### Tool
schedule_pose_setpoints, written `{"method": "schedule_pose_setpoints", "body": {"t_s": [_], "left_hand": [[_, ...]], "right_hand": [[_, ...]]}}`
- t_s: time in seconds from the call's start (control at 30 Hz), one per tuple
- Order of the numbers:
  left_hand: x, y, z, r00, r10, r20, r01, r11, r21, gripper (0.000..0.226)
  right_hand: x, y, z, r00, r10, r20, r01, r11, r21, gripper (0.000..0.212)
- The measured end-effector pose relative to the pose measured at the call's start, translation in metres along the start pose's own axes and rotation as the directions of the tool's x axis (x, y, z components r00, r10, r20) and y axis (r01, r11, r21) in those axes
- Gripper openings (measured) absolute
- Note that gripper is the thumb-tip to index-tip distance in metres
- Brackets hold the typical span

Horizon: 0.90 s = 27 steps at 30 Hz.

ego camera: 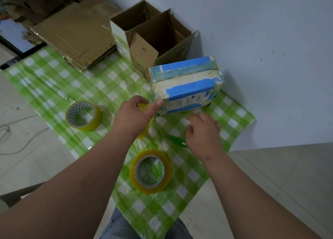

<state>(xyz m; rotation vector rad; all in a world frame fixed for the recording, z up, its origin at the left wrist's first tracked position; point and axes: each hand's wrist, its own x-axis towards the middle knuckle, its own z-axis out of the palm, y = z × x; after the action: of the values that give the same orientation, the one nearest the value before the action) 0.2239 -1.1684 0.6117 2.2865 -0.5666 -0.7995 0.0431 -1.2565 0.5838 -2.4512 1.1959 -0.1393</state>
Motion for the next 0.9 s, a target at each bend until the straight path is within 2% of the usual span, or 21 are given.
{"method": "schedule_pose_setpoints", "body": {"t_s": [0.03, 0.07, 0.1, 0.13, 0.2, 0.27, 0.37, 0.63, 0.73, 0.8, 0.9], "left_hand": [[0.001, 0.001, 0.000, 1.000, 0.029, -0.008, -0.028, 0.999, 0.036, 0.063], [0.002, 0.001, -0.001, 0.998, 0.054, -0.016, -0.053, 0.995, 0.079, 0.062], [0.004, 0.002, -0.002, 0.997, 0.078, -0.019, -0.075, 0.989, 0.128, 0.060], [0.006, 0.002, -0.003, 0.995, 0.097, -0.016, -0.093, 0.980, 0.176, 0.057], [0.009, 0.003, -0.005, 0.992, 0.126, -0.007, -0.120, 0.961, 0.250, 0.050], [0.012, 0.004, -0.006, 0.988, 0.155, -0.003, -0.147, 0.945, 0.293, 0.044], [0.016, 0.003, -0.005, 0.983, 0.183, -0.001, -0.174, 0.937, 0.303, 0.036], [0.022, 0.003, -0.004, 0.975, 0.222, 0.026, -0.221, 0.940, 0.259, 0.030], [0.027, -0.002, -0.008, 0.985, 0.161, 0.063, -0.168, 0.976, 0.136, 0.021], [0.029, -0.004, -0.010, 0.990, 0.114, 0.085, -0.119, 0.991, 0.056, 0.025], [0.031, -0.002, -0.012, 0.982, 0.152, 0.110, -0.165, 0.979, 0.120, 0.028]], "right_hand": [[0.003, -0.006, -0.007, 0.980, -0.052, -0.192, 0.059, 0.998, 0.033, 0.033], [0.008, -0.012, -0.014, 0.931, -0.093, -0.353, 0.110, 0.994, 0.028, 0.031], [0.013, -0.018, -0.019, 0.885, -0.120, -0.450, 0.139, 0.990, 0.011, 0.033], [0.019, -0.024, -0.024, 0.861, -0.140, -0.488, 0.157, 0.988, -0.008, 0.039], [0.030, -0.029, -0.029, 0.875, -0.190, -0.444, 0.171, 0.982, -0.084, 0.056], [0.039, -0.030, -0.029, 0.926, -0.220, -0.306, 0.173, 0.970, -0.173, 0.071], [0.050, -0.028, -0.026, 0.960, -0.218, -0.178, 0.177, 0.960, -0.217, 0.079], [0.064, -0.036, -0.021, 0.942, -0.167, -0.290, 0.118, 0.977, -0.179, 0.068], [0.063, -0.031, -0.019, 0.929, -0.185, -0.319, 0.141, 0.977, -0.157, 0.063], [0.061, -0.029, -0.017, 0.914, -0.201, -0.353, 0.158, 0.976, -0.147, 0.059], [0.058, -0.027, -0.014, 0.911, -0.201, -0.361, 0.163, 0.978, -0.132, 0.057]]}}
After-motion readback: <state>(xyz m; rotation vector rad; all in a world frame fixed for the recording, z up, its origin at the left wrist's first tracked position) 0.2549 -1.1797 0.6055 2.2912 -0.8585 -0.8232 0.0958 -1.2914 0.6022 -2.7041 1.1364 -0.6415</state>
